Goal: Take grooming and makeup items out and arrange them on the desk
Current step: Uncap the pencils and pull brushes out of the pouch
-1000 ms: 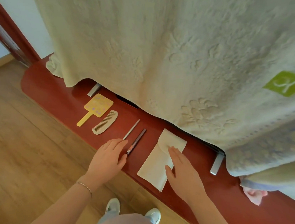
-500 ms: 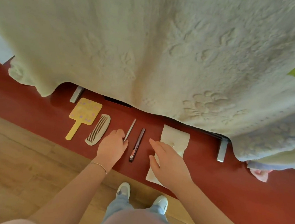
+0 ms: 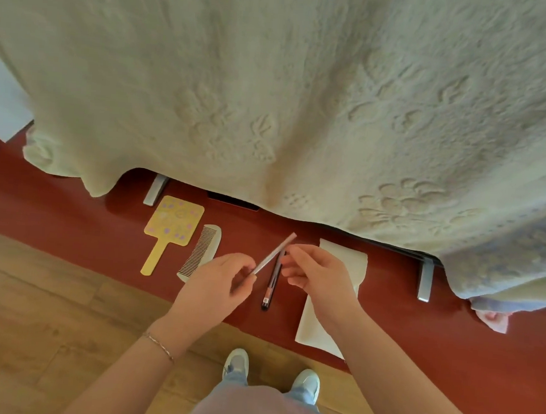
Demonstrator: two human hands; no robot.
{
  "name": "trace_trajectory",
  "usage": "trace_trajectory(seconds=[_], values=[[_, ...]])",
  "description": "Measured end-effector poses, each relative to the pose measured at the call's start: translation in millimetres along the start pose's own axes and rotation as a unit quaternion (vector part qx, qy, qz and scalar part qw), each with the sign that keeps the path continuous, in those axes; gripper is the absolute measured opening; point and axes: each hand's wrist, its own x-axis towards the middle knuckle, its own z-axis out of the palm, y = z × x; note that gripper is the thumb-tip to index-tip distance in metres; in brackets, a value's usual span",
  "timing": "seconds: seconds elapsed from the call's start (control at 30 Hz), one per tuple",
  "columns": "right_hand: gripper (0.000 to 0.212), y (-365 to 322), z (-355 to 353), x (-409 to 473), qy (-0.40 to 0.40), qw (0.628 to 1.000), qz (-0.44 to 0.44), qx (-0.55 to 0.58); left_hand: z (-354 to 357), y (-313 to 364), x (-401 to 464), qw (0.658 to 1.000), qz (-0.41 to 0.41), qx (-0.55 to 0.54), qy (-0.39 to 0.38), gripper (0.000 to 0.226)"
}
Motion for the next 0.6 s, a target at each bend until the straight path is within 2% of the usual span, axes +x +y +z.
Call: trace_trajectory(seconds=[0.13,0.23,0.4,0.6], values=[[0.011,-4,11,-1,-0.014,0.999,0.002,-0.035,-5,6,-15,0.999,0.011,-0.033,-0.005,0.034],[0.011,-5,21,-2,-0.023,0.998,-0.015,-0.052,-9,11,-25,0.999,0.029,-0.036,-0.006,0.033],[0.016,-10,31,-1,-0.054,0.998,-0.005,-0.023,-20,10,-36,0.998,-0.002,-0.063,0.017,0.032],[0.022,-13,39,0,-0.079,0.996,-0.002,-0.047,-28,7,-46,0.997,-0.029,-0.074,0.004,0.036]])
